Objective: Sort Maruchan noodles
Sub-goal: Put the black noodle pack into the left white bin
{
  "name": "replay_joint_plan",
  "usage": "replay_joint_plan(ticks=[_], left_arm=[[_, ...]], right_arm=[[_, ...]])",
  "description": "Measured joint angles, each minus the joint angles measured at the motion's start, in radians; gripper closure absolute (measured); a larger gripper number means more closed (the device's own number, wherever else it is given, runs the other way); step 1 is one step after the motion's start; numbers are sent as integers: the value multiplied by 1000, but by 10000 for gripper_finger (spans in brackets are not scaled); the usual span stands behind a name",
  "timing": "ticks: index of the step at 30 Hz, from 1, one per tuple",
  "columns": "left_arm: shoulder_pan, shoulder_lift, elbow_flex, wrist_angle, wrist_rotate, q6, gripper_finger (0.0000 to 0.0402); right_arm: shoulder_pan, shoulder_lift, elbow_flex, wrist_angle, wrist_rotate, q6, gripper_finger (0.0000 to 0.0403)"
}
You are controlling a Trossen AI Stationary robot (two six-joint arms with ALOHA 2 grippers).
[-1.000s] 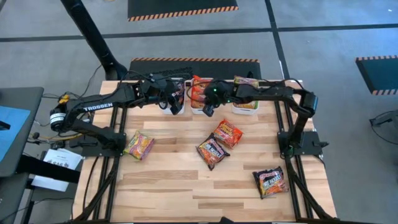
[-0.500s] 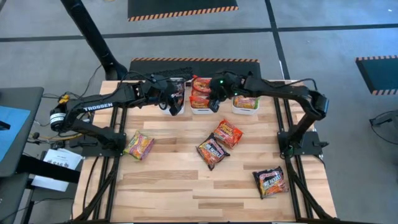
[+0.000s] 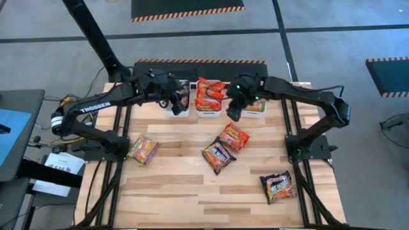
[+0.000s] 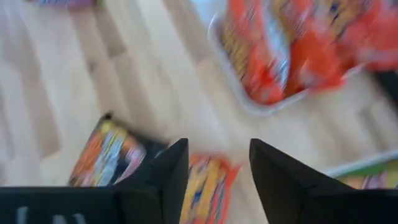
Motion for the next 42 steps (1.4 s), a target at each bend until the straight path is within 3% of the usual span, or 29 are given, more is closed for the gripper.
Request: replay_joint_plan(ticks=[6, 16, 33, 42], left_arm=[[0, 0, 87, -110, 5, 37, 264], [0, 0, 130, -202, 143, 37, 264], [-1, 2, 130, -315, 174, 34, 264], [-21, 2, 130, -315, 174, 7, 264]], right_arm=[[108, -30, 0, -221, -66, 147, 184], [372, 3, 0, -494, -84, 390, 182], [846, 2, -21, -558, -103, 804, 182], [1032, 2, -21, -559, -103, 865, 191]])
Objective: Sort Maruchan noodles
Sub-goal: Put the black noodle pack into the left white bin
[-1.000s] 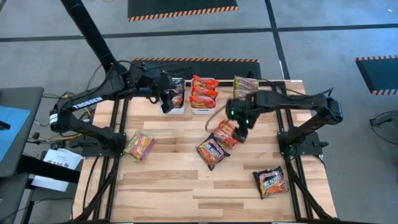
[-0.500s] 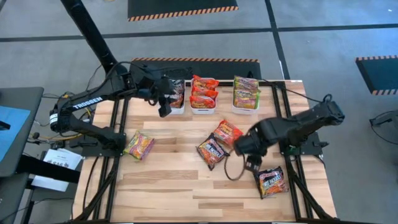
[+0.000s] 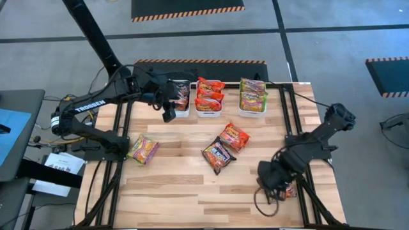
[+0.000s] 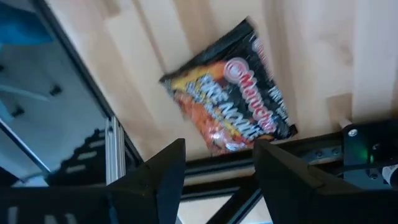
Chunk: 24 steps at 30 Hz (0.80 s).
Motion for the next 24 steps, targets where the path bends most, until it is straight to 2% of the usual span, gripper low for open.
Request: replay_joint_plan(ticks=[5, 14, 24], left_arm=[[-15, 0, 0, 1, 0, -9, 264], [-49, 0, 0, 4, 0, -163, 264], [-69, 0, 0, 19, -2, -284, 264]], right_arm=[[55, -2, -10, -8, 2, 0, 211], [82, -86, -167, 6, -2, -12, 225], [59, -292, -389, 234, 23, 2, 222]])
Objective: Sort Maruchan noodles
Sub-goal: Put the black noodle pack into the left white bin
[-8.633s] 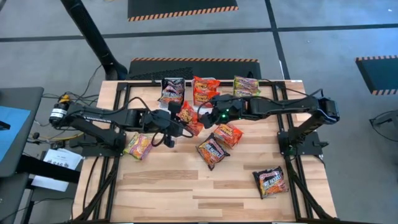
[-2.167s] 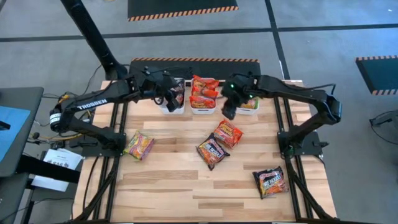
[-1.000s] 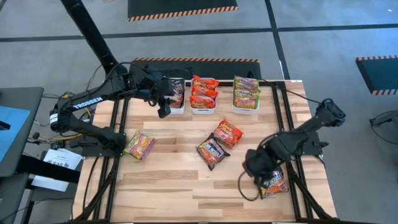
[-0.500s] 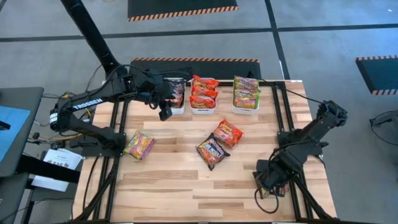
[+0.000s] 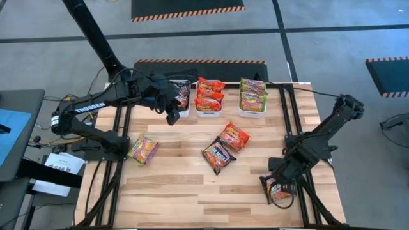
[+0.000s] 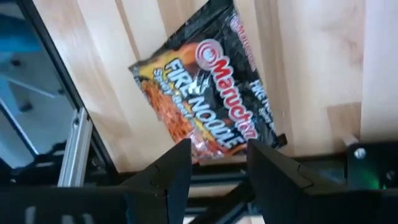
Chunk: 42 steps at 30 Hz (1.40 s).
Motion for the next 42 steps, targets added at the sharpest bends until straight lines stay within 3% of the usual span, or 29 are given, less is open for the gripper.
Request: replay_joint_plan(ticks=[8, 18, 30, 42], left_arm=[[-14, 6, -2, 2, -1, -75, 264], [-29, 6, -2, 1, -8, -117, 264], [-29, 6, -2, 0, -8, -150, 264], [-29, 27, -2, -4, -20, -150, 264]], right_arm=[[-55, -121, -151, 99, 2, -65, 222], [-79, -113, -207, 259, -82, -81, 220], [35, 78, -207, 306, -99, -85, 151], [37, 286, -198, 325, -110, -37, 147]])
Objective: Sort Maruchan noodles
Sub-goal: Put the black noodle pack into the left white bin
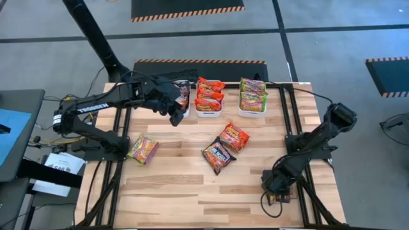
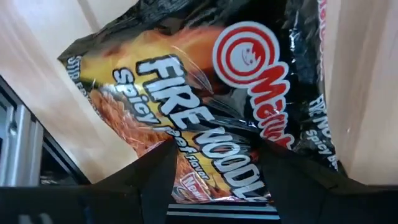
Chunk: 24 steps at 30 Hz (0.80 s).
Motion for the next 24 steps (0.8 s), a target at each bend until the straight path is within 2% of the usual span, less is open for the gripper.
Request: replay_joint_plan(ticks=[6, 15, 24], left_arm=[[-5, 46, 0, -5, 17, 6, 264], [-11, 82, 0, -7, 65, 29, 264], [-11, 77, 0, -10, 109, 46, 264]], right_arm=[[-33, 29, 0, 29, -20, 101, 167], [-57, 29, -2, 56, -31, 177, 289], [-56, 36, 40, 66, -5, 222, 360]])
